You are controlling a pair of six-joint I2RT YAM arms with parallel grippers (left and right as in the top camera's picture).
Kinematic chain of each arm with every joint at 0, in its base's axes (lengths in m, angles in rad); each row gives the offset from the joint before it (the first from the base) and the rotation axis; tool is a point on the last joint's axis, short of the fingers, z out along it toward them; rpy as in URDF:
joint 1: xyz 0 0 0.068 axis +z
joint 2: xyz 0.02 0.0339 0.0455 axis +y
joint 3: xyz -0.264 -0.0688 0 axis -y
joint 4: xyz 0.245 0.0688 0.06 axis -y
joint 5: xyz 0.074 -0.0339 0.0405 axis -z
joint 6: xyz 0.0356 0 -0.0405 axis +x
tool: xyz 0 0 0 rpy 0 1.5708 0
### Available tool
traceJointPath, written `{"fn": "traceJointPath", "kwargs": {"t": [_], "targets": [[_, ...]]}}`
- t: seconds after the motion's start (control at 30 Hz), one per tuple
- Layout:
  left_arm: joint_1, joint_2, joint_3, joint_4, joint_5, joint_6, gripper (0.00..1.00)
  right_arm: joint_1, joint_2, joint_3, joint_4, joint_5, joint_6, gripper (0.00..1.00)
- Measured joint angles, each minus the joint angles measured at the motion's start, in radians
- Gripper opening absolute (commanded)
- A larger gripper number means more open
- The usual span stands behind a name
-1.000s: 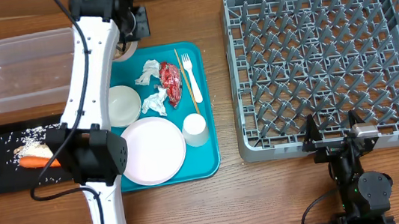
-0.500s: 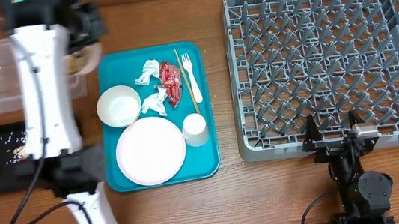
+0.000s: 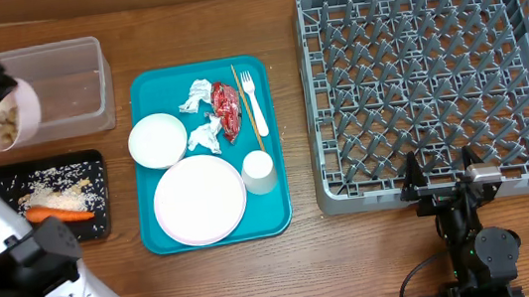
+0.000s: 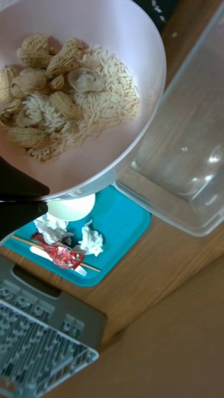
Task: Sort waste into correct bins and load items into the dishwasher rack
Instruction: 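Lift the pink bowl with the left gripper and carry it over the black tray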
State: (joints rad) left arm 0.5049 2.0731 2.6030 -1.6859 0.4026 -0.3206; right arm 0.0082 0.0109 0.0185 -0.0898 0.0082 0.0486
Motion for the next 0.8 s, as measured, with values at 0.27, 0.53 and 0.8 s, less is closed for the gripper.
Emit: {"fn": "traceJointPath", "kwargs": {"t": [0.27, 0.53, 0.8], "targets": [[0.072, -0.061, -0.225, -0.004, 0.040, 0.061, 0.04, 0.000, 0.000, 0.000, 0.000, 0.000, 0.000, 1.00], [0.150, -0.063, -0.413, 0.031, 0.084, 0.115, 0.04, 0.000, 0.000, 0.000, 0.000, 0.000, 0.000, 1.00], [0.195, -0.064, -0.660, 0.171, 0.190, 0.166, 0.04, 0.000, 0.000, 0.000, 0.001, 0.000, 0.000, 1.00]]}}
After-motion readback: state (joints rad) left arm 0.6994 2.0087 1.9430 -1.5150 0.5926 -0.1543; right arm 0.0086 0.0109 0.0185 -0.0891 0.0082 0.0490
